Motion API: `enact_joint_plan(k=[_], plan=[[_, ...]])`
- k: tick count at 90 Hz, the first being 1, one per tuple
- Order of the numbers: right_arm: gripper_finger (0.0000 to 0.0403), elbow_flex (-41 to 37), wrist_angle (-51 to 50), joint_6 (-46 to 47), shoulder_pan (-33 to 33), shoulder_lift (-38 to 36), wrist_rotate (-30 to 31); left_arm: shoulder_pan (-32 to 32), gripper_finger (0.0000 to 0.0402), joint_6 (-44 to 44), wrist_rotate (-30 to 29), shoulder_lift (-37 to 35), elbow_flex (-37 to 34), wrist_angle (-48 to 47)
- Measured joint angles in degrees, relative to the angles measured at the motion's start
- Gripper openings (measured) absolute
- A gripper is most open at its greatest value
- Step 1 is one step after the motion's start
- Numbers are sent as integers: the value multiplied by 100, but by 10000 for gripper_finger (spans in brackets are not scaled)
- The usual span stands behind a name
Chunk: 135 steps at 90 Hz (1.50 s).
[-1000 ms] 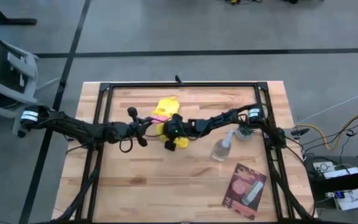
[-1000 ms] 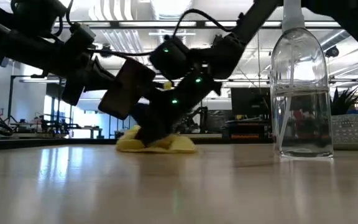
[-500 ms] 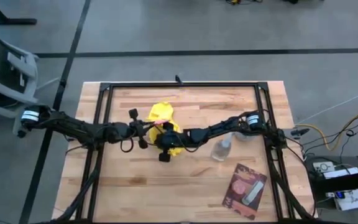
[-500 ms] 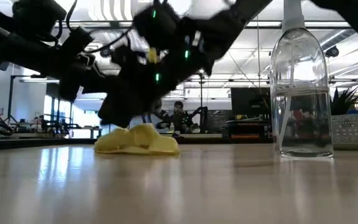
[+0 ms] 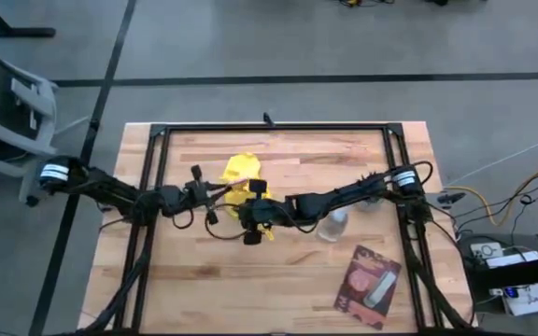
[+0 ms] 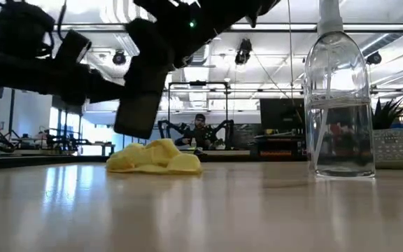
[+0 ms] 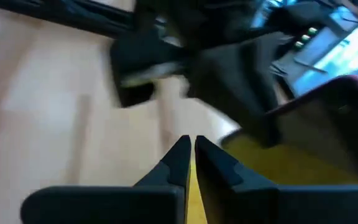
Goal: Apply microfiber cloth
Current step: Wipe the front of the pink cellphone with a microfiber cloth
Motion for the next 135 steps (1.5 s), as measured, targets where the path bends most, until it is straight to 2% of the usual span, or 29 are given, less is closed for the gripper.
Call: enact_joint_plan(k=[13,38,53,75,82,96,127,135], plan=[[7,-7,-142,237,-33,88,4,28,9,-23,-67,536,217,124],[7,-565,104,814,-44,119,-10,326,9,-32,-67,1732,253,1731],[7,-990,743,1018,-41,118,-18,473,9,240,-60,2521,266,2575],[7,-1295,937,1224,-45,118,-35,489,9,520,-73,3451,342,2792],[7,-1336,912,1226,-44,118,-33,485,9,676,-308,3644,356,2879],[7,-1362,919,1313,-44,118,-33,521,9,972,-595,3716,354,2882],[14,-1539,898,1404,-181,118,-57,465,9,547,-223,3355,461,2825],[24,-1596,852,1434,-181,118,-67,392,9,819,-138,3179,423,2817]])
